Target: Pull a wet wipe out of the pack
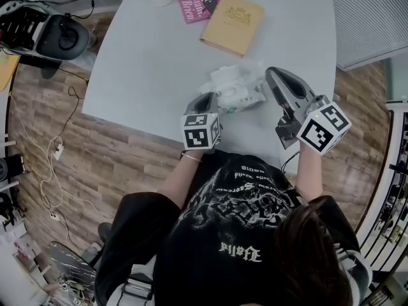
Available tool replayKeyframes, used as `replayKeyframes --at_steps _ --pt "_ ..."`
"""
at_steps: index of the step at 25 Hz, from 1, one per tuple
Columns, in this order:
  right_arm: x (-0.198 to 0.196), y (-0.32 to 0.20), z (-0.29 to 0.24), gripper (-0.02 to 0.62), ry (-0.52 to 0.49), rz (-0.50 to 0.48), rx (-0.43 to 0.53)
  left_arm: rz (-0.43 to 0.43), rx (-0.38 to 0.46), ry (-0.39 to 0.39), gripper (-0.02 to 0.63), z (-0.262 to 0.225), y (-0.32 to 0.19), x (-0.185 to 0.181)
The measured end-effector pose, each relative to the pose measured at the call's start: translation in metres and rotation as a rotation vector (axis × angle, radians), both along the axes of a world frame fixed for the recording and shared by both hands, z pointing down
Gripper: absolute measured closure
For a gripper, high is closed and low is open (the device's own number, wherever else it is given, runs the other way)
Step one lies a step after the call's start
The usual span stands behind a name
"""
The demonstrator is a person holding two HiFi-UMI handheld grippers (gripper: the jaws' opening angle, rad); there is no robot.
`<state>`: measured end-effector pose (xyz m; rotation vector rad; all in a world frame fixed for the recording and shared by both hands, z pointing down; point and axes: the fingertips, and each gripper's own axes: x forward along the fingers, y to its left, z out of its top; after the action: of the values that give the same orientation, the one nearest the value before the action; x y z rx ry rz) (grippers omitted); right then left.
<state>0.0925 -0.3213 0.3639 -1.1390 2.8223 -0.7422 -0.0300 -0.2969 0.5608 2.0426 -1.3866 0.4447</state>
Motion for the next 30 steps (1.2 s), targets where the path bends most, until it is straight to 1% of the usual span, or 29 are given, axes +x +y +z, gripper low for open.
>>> replayKeyframes --at_steps 3,6,8,11,13,19,21,24,30 --pt "0.024 0.008 -0.002 0.595 0.037 0.108 0.054 -0.002 0.004 0.000 0.598 -0.001 0.001 -0.001" --pt "0.047 0.016 0.003 0.595 0.052 0.198 0.084 -0.010 0.008 0.004 0.598 -0.003 0.000 -0.001" --pt "0.061 0.022 0.009 0.595 0.074 0.258 0.103 -0.015 0.028 0.013 0.598 -0.007 -0.001 -0.001" --pt "0.073 0.032 0.025 0.595 0.172 0.320 0.118 -0.013 0.076 0.049 0.598 -0.015 -0.001 0.000" --pt "0.077 0.038 0.035 0.595 0.219 0.345 0.114 -0.011 0.102 0.061 0.600 -0.020 -0.002 0.000" --pt "0.088 0.052 0.058 0.595 0.305 0.428 0.109 0.018 0.192 0.075 0.600 -0.042 0.001 0.007" --pt "0.092 0.055 0.065 0.595 0.339 0.454 0.109 0.022 0.210 0.078 0.600 -0.047 0.000 0.008" --pt "0.093 0.059 0.074 0.595 0.377 0.471 0.104 0.018 0.214 0.083 0.600 -0.048 0.001 0.007" --pt "0.089 0.061 0.072 0.595 0.388 0.464 0.114 0.016 0.212 0.080 0.600 -0.048 0.004 0.006"
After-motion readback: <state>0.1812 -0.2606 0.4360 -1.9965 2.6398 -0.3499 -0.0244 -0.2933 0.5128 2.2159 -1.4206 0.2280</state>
